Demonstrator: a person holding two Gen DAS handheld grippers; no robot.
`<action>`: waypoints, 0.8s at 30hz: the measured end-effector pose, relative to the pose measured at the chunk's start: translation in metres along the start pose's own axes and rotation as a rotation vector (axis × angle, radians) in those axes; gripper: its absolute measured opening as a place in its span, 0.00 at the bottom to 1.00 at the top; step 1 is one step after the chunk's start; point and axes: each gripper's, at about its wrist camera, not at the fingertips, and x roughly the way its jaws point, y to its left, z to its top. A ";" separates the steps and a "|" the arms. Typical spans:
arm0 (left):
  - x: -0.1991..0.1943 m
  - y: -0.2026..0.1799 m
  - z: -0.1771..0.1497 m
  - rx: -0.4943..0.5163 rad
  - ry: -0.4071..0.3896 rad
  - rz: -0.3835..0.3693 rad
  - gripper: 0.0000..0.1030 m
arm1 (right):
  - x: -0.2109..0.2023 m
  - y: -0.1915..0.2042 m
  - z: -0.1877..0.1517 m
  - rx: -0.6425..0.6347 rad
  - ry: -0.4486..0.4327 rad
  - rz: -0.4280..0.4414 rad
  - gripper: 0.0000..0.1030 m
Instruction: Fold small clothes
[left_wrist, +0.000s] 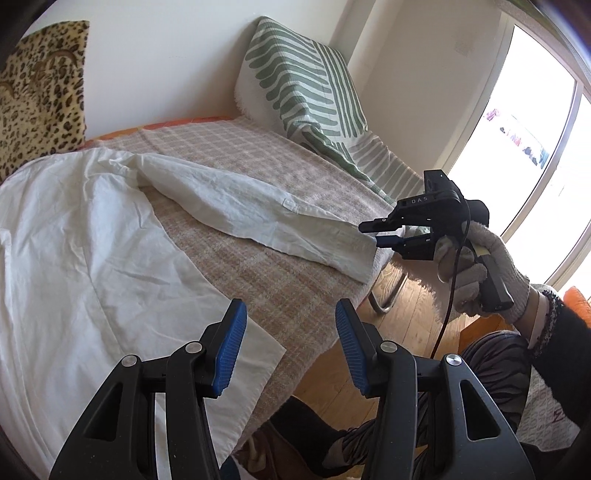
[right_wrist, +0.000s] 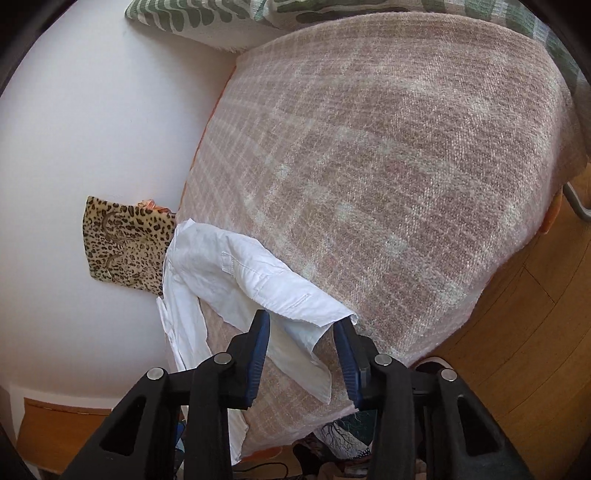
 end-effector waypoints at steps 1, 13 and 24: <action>-0.001 0.001 0.000 -0.004 -0.003 0.002 0.47 | -0.001 0.006 0.000 -0.026 -0.022 -0.031 0.16; -0.024 0.066 0.006 -0.220 -0.052 0.042 0.47 | 0.020 0.162 -0.113 -0.818 -0.180 -0.236 0.00; -0.007 0.098 0.005 -0.357 0.006 -0.129 0.49 | 0.093 0.178 -0.193 -1.050 0.093 -0.168 0.03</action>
